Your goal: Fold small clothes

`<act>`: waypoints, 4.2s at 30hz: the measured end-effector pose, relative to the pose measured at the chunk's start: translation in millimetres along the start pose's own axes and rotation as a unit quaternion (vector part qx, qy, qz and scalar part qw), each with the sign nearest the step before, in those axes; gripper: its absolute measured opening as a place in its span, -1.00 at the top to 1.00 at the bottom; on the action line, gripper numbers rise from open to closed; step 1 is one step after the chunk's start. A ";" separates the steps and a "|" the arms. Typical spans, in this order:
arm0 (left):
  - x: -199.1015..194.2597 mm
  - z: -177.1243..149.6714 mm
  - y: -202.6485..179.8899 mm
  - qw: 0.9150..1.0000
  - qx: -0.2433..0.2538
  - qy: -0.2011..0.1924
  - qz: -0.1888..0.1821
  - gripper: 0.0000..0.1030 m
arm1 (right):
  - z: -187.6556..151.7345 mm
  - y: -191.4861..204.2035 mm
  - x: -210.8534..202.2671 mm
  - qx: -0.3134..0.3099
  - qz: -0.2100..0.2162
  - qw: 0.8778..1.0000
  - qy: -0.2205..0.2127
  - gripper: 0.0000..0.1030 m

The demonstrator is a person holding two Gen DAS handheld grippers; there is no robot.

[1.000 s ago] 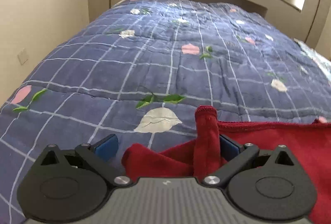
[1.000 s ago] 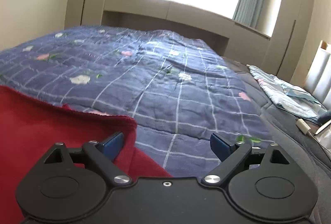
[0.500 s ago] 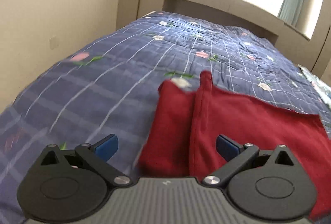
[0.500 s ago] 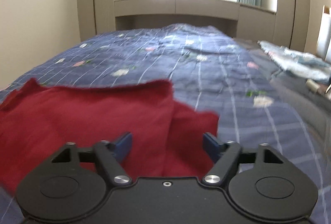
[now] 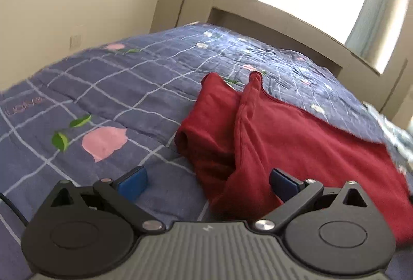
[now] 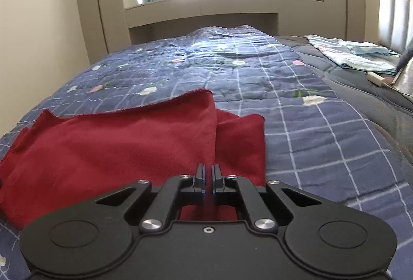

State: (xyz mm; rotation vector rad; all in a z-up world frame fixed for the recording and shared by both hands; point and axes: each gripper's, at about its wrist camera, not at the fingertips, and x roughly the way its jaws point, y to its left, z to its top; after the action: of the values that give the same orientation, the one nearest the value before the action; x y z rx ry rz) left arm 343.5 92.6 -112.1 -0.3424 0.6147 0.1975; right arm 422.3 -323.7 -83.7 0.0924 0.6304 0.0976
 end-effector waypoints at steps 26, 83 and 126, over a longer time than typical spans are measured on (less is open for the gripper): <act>1.5 -9.7 -1.2 1.000 0.015 -0.008 0.001 -0.99 | 36.7 162.7 93.3 -0.243 0.006 0.969 -0.037 -0.98; 3.6 -9.9 -7.7 0.999 0.029 -0.005 0.014 -0.99 | -56.3 161.0 10.2 -0.208 0.054 0.977 -0.006 -0.99; 44.5 30.7 17.9 0.982 -0.163 0.076 -0.050 0.57 | -55.8 155.5 9.4 -0.197 0.066 0.978 -0.010 -0.99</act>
State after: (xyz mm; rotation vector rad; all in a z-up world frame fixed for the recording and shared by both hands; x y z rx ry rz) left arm 390.4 124.1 -119.7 -0.7094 0.7140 0.1762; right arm 387.1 -165.2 -116.0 -0.2488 0.5746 0.3479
